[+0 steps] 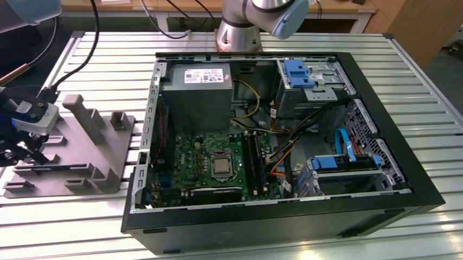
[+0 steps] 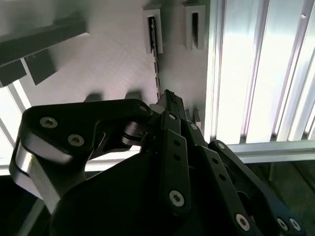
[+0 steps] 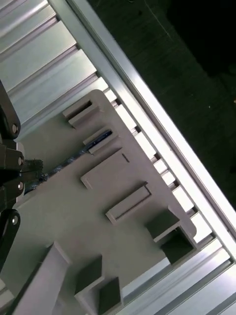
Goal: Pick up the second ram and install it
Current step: 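Pick up the second ram and move it above second insertion slot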
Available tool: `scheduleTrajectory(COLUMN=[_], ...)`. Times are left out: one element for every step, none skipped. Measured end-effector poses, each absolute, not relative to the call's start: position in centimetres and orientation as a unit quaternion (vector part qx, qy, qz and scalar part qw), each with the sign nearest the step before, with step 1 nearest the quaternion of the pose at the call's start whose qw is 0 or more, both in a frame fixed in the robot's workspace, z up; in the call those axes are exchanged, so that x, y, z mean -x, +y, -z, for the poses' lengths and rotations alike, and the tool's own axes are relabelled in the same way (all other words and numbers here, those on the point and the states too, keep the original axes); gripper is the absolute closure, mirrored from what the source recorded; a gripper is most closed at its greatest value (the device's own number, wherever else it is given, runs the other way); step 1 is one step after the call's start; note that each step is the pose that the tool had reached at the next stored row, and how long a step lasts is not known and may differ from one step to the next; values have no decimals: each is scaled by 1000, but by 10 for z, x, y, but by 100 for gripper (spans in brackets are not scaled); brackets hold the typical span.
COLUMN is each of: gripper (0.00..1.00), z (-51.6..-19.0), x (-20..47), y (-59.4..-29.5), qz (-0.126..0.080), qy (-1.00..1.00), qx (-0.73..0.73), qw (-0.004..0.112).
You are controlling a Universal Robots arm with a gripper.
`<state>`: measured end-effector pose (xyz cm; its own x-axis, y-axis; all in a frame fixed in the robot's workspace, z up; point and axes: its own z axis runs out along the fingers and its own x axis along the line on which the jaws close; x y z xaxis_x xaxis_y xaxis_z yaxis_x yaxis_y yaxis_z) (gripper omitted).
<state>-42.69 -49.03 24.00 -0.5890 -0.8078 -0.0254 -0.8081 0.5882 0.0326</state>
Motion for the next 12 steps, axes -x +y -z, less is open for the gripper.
scheduleTrajectory(gripper=[89,89,89,89,89,89,89,89,89,89,89,89], z=[-240,-239,-239,-239,-239,-238,-238,-238,-237,-237,-237,-236], x=[427,427,427,427,427,427,427,427,427,427,427,427], y=[-490,-490,-490,-490,-490,-490,-490,-490,-490,-490,-490,-490], qz=[-20,-20,-20,-20,-20,-20,-21,-21,-21,-21,-21,-21], qy=[887,883,879,874,870,865,860,856,851,846,842,836], qx=[462,469,477,485,493,501,509,517,525,532,540,548], qw=[4,3,3,3,3,3,3,2,2,2,2,2])
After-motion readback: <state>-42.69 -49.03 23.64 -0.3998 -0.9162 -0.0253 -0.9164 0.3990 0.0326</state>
